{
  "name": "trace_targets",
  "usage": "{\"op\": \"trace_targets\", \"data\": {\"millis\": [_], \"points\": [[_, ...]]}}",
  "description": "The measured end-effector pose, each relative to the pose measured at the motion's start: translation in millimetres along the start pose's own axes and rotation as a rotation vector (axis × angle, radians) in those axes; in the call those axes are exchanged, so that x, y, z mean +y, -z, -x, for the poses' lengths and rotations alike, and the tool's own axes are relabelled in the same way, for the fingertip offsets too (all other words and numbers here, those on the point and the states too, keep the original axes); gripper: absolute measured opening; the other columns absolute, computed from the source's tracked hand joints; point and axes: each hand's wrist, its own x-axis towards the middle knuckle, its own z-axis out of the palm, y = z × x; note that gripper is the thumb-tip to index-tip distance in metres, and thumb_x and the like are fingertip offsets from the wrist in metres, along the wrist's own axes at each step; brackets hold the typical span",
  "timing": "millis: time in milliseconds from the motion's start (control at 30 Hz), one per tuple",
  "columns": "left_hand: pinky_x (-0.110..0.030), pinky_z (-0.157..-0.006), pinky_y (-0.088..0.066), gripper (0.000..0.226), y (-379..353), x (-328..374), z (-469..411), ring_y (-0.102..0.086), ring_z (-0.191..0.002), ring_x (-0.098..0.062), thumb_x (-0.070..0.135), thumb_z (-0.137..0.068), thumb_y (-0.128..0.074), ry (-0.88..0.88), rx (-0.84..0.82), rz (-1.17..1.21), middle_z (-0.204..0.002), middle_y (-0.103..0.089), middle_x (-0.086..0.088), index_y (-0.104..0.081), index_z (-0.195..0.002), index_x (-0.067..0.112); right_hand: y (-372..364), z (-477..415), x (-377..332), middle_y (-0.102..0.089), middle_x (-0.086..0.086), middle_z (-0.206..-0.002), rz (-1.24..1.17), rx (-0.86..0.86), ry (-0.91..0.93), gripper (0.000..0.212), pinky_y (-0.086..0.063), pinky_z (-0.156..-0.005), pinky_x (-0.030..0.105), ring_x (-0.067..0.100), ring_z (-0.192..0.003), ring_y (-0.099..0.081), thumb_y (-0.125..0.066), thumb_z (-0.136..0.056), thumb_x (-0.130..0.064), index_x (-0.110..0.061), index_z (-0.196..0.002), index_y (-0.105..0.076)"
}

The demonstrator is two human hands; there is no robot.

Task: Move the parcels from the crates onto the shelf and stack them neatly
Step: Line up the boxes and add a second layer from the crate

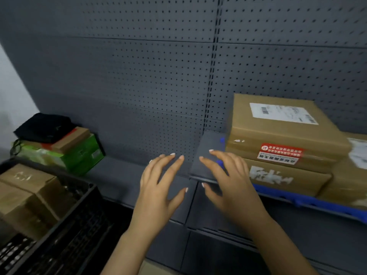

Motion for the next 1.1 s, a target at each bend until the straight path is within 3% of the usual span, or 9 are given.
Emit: {"op": "trace_targets", "data": {"millis": [400,500,633,733,900,1100], "points": [[-0.049,-0.111,-0.031,0.073,-55,44,-82,-0.027,-0.141,-0.020,0.030,-0.080,-0.076,-0.256,0.022,0.157,-0.148,-0.036,0.001,-0.040,-0.144,0.025,83,20,55,-0.043,0.006,-0.138,0.269,0.046,-0.260,0.063,-0.029,-0.103,0.041,0.025,-0.122,-0.037,-0.076,-0.076,-0.025,-0.022,-0.133,-0.051],[-0.049,-0.112,-0.028,0.080,-72,54,-106,-0.018,-0.143,-0.022,0.033,-0.078,-0.077,-0.183,-0.029,0.157,-0.154,-0.025,0.003,-0.034,-0.146,0.032,101,22,88,-0.033,0.007,-0.147,0.375,-0.031,-0.326,0.069,-0.026,-0.108,0.047,0.027,-0.129,-0.029,-0.075,-0.076,-0.036,-0.029,-0.138,-0.044],[-0.049,-0.111,-0.026,0.098,-88,63,-125,-0.002,-0.144,-0.017,0.038,-0.073,-0.080,-0.009,-0.169,0.206,-0.158,-0.001,0.013,-0.017,-0.147,0.046,112,20,124,-0.023,0.010,-0.154,0.451,-0.097,-0.369,0.082,-0.009,-0.113,0.052,0.029,-0.136,-0.014,-0.077,-0.071,-0.047,-0.034,-0.142,-0.038],[-0.045,-0.109,-0.030,0.103,-93,63,-129,-0.011,-0.143,-0.014,0.038,-0.072,-0.081,0.039,-0.208,0.278,-0.157,0.000,0.019,-0.012,-0.146,0.053,112,22,139,-0.019,0.009,-0.157,0.464,-0.109,-0.377,0.085,-0.006,-0.113,0.054,0.029,-0.138,-0.012,-0.075,-0.072,-0.052,-0.037,-0.145,-0.034],[-0.026,-0.105,-0.027,0.098,-96,63,-127,-0.021,-0.132,0.004,0.031,-0.072,-0.082,0.013,-0.214,0.360,-0.157,-0.014,0.015,-0.020,-0.146,0.046,109,25,147,-0.036,0.005,-0.150,0.459,-0.093,-0.380,0.086,-0.022,-0.110,0.059,0.028,-0.134,-0.029,-0.076,-0.071,-0.052,-0.034,-0.145,-0.035],[-0.025,-0.106,-0.022,0.091,-97,71,-126,-0.018,-0.131,0.006,0.030,-0.073,-0.082,0.026,-0.192,0.352,-0.157,-0.016,0.013,-0.027,-0.145,0.039,109,27,146,-0.047,0.002,-0.140,0.474,-0.043,-0.392,0.086,-0.031,-0.106,0.059,0.027,-0.128,-0.038,-0.080,-0.069,-0.044,-0.032,-0.142,-0.037]]}}
